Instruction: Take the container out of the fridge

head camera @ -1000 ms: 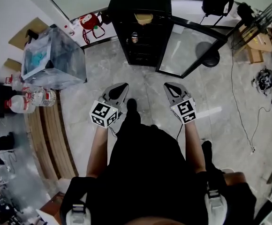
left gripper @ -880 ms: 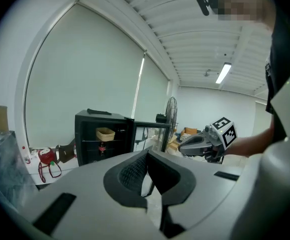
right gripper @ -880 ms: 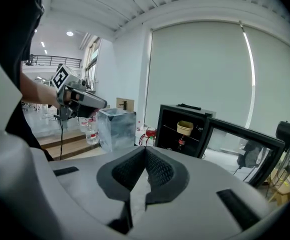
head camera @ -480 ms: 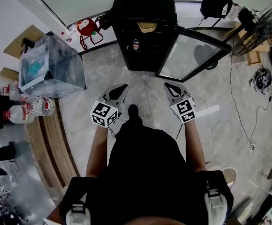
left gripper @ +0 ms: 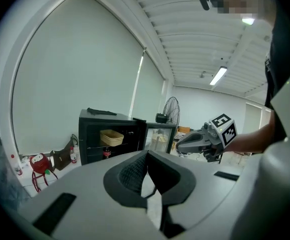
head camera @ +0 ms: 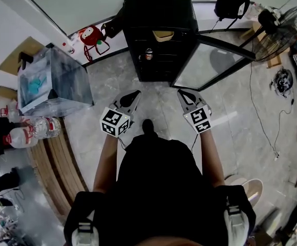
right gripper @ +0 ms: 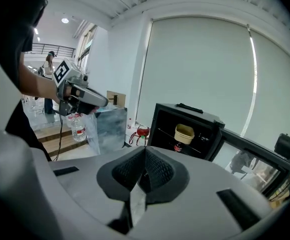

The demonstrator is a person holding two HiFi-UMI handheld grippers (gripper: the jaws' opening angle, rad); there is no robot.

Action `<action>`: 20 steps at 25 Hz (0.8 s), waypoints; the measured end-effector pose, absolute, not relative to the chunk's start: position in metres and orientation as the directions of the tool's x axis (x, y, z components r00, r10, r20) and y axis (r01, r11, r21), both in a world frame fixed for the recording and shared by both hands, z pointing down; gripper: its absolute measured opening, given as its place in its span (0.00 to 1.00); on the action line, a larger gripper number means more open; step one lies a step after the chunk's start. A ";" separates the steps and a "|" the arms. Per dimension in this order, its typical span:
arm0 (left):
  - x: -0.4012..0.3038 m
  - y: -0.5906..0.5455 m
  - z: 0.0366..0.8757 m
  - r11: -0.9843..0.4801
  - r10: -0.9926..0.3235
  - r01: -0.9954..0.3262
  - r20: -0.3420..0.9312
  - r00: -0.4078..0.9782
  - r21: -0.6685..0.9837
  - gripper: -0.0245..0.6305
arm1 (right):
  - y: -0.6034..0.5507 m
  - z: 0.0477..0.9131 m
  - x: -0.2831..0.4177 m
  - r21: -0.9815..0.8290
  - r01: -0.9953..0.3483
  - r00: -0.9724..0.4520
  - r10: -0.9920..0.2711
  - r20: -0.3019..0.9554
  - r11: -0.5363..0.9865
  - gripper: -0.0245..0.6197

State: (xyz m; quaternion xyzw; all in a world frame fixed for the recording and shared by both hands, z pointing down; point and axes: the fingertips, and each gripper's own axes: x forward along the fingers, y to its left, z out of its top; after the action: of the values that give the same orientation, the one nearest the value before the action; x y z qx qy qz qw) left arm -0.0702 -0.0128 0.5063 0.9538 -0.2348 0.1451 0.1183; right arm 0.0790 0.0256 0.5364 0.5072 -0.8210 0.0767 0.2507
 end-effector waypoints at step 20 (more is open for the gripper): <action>-0.103 -0.073 0.526 -0.878 -0.365 -0.445 0.353 0.862 0.178 0.06 | -0.033 0.550 0.035 0.128 -0.876 -0.340 -0.783 0.521 0.466 0.04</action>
State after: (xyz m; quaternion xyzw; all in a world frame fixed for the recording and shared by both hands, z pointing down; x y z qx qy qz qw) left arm -0.1027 -0.0731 0.5257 0.9563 -0.2115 0.1562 0.1279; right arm 0.0352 -0.0335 0.5502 0.5094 -0.8139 0.0875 0.2652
